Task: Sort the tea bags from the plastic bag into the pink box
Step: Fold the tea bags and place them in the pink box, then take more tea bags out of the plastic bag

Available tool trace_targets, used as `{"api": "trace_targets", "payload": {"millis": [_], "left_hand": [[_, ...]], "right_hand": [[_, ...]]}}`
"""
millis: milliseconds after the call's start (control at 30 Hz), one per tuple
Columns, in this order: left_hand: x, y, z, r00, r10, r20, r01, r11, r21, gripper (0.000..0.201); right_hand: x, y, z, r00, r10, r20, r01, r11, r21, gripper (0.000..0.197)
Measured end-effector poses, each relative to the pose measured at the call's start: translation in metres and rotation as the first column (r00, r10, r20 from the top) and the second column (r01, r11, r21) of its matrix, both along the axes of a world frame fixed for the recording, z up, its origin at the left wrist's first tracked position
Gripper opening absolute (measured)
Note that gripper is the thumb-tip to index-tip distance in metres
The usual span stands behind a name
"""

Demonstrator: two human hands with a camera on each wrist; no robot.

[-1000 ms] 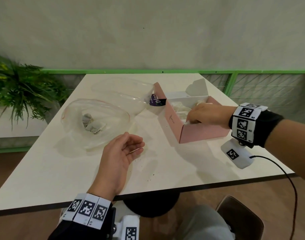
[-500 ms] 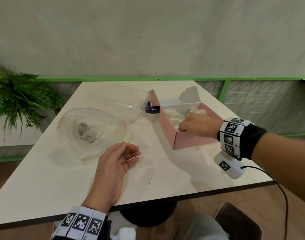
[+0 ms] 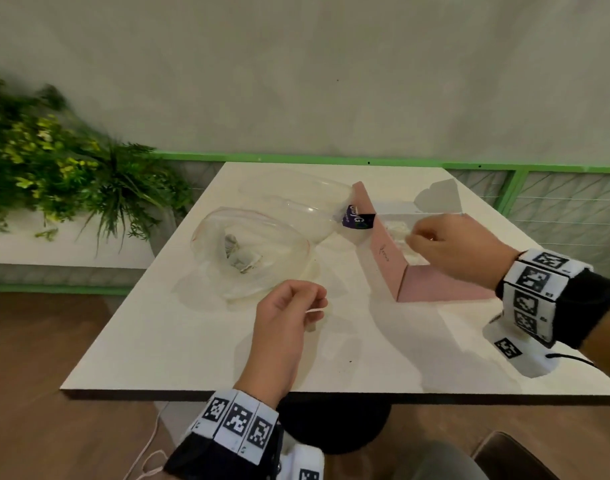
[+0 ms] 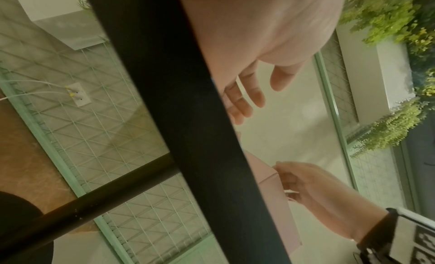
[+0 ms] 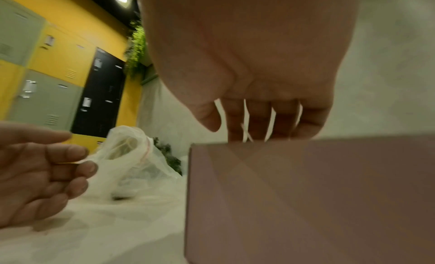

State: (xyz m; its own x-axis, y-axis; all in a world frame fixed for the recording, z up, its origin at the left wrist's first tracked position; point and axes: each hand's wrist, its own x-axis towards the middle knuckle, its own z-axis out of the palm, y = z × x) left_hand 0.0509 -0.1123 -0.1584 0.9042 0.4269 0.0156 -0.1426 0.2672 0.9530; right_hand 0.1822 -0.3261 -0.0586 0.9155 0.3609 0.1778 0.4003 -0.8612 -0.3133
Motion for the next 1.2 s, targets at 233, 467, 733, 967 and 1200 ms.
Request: {"api": "trace_targets", "payload": {"millis": [233,467,733,967,1200], "left_hand": [[-0.024,0.043,0.014,0.881,0.470,0.048,-0.471,0.882,0.021,0.013],[-0.014,0.100,0.005,0.871,0.470,-0.139,-0.477,0.879,-0.015,0.044],[-0.013,0.106,-0.004,0.924,0.352,-0.150,-0.341,0.935,0.098,0.082],[-0.014,0.102,-0.011,0.934,0.355,-0.031,-0.332,0.898,0.289,0.015],[-0.020,0.103,-0.008,0.958,0.283,0.048,-0.284,0.958,0.026,0.014]], "right_hand": [[-0.056,0.083,0.027,0.882,0.348,-0.316,-0.066,0.757,0.650,0.014],[-0.059,0.192,-0.006,0.887,0.417,-0.200,-0.397,0.908,0.131,0.042],[-0.043,0.233,-0.029,0.789,0.499,-0.358,-0.567,0.817,-0.110,0.024],[-0.033,0.248,-0.034,0.828,0.534,-0.168,-0.560,0.777,-0.287,0.035],[-0.024,0.274,-0.054,0.767,0.552,-0.327,-0.635,0.729,-0.257,0.031]]}}
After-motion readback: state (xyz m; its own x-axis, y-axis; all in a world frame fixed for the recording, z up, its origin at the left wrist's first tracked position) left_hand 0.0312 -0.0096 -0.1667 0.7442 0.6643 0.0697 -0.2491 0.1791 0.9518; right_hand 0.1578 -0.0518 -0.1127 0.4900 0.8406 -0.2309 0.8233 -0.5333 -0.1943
